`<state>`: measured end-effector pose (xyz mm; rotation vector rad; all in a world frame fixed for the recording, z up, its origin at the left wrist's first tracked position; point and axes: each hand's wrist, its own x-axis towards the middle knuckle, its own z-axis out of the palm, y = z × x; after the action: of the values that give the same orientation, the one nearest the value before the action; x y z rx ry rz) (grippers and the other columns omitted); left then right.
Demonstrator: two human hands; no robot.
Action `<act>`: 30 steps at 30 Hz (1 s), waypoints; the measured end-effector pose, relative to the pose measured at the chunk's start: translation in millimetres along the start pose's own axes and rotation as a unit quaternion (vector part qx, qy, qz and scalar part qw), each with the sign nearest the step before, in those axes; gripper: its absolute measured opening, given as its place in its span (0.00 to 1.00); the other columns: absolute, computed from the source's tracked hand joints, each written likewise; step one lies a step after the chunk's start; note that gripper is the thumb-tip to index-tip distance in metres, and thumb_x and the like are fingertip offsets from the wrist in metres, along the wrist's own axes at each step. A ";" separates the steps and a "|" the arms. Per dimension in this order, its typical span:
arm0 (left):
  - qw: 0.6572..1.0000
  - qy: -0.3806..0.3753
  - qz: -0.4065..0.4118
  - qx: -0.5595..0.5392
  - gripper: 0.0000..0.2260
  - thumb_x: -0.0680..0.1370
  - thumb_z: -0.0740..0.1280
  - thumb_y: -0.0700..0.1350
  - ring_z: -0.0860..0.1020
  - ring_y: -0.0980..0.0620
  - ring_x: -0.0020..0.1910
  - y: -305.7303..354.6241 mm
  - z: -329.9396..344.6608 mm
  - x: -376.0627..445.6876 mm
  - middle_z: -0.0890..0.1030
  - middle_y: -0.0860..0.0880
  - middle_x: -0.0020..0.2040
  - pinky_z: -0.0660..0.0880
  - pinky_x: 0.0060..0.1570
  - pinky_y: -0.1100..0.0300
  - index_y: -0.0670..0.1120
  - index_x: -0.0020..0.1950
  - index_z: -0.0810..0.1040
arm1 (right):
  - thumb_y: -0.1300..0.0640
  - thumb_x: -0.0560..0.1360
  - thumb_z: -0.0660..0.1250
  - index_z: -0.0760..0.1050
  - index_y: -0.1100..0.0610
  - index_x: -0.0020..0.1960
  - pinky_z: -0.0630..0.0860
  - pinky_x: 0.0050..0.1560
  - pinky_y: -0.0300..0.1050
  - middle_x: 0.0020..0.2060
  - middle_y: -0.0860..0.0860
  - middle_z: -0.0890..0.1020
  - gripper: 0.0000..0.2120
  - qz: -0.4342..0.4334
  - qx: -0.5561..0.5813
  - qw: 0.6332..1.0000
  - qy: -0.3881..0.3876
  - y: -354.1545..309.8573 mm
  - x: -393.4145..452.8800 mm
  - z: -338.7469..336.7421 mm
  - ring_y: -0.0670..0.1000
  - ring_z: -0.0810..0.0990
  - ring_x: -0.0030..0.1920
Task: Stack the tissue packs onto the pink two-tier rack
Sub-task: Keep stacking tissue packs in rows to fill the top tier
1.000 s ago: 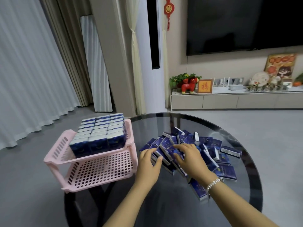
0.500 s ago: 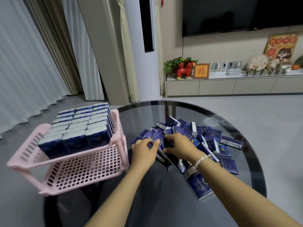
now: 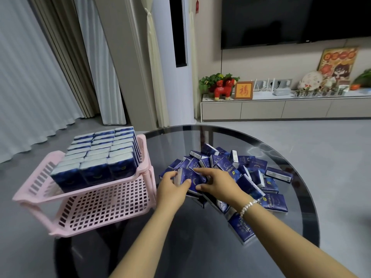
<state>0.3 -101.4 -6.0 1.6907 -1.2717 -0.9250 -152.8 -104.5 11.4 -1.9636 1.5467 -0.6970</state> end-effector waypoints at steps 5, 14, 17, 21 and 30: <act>0.979 -0.007 -0.024 -0.201 0.08 0.78 0.65 0.41 0.79 0.51 0.45 -11.4 -19.4 -30.7 0.81 0.50 0.49 0.73 0.37 0.60 0.48 0.57 0.75 | 0.48 0.75 0.66 0.66 0.48 0.70 0.72 0.61 0.43 0.64 0.51 0.75 0.25 0.027 0.108 0.994 -0.025 -15.0 -16.0 10.5 0.49 0.76 0.61; 0.956 -0.004 -0.055 -0.288 0.18 0.79 0.64 0.43 0.81 0.43 0.52 -45.9 -46.6 -71.1 0.77 0.44 0.62 0.78 0.30 0.59 0.52 0.69 0.68 | 0.49 0.76 0.64 0.73 0.47 0.64 0.76 0.49 0.42 0.52 0.51 0.81 0.17 0.066 0.263 0.960 -0.072 -36.9 -50.9 43.4 0.44 0.79 0.49; 0.944 0.002 -0.070 -0.322 0.14 0.80 0.63 0.43 0.80 0.42 0.54 -55.4 -54.7 -82.2 0.75 0.43 0.64 0.80 0.35 0.54 0.48 0.64 0.68 | 0.52 0.78 0.63 0.75 0.50 0.63 0.76 0.48 0.40 0.55 0.48 0.81 0.15 0.059 0.313 0.946 -0.056 -37.6 -59.6 53.2 0.40 0.78 0.48; 0.907 -0.012 -0.100 -0.408 0.15 0.81 0.62 0.42 0.81 0.42 0.53 -61.5 -66.0 -96.3 0.76 0.43 0.62 0.80 0.42 0.46 0.48 0.66 0.66 | 0.62 0.78 0.63 0.76 0.55 0.62 0.73 0.45 0.41 0.51 0.49 0.82 0.14 0.099 0.403 0.909 -0.030 -33.8 -69.1 64.9 0.46 0.78 0.44; 0.936 -0.044 -0.038 -0.347 0.18 0.80 0.63 0.40 0.80 0.47 0.55 -68.1 -60.7 -103.6 0.75 0.46 0.64 0.80 0.44 0.53 0.48 0.68 0.65 | 0.53 0.78 0.62 0.77 0.54 0.58 0.80 0.47 0.42 0.51 0.52 0.83 0.12 0.091 0.432 0.896 -0.051 -37.3 -78.2 64.8 0.48 0.82 0.45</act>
<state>57.4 21.0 -34.9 1.1474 -0.7895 -1.3186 -98.6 -14.7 -14.8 -1.1471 1.0511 -0.9660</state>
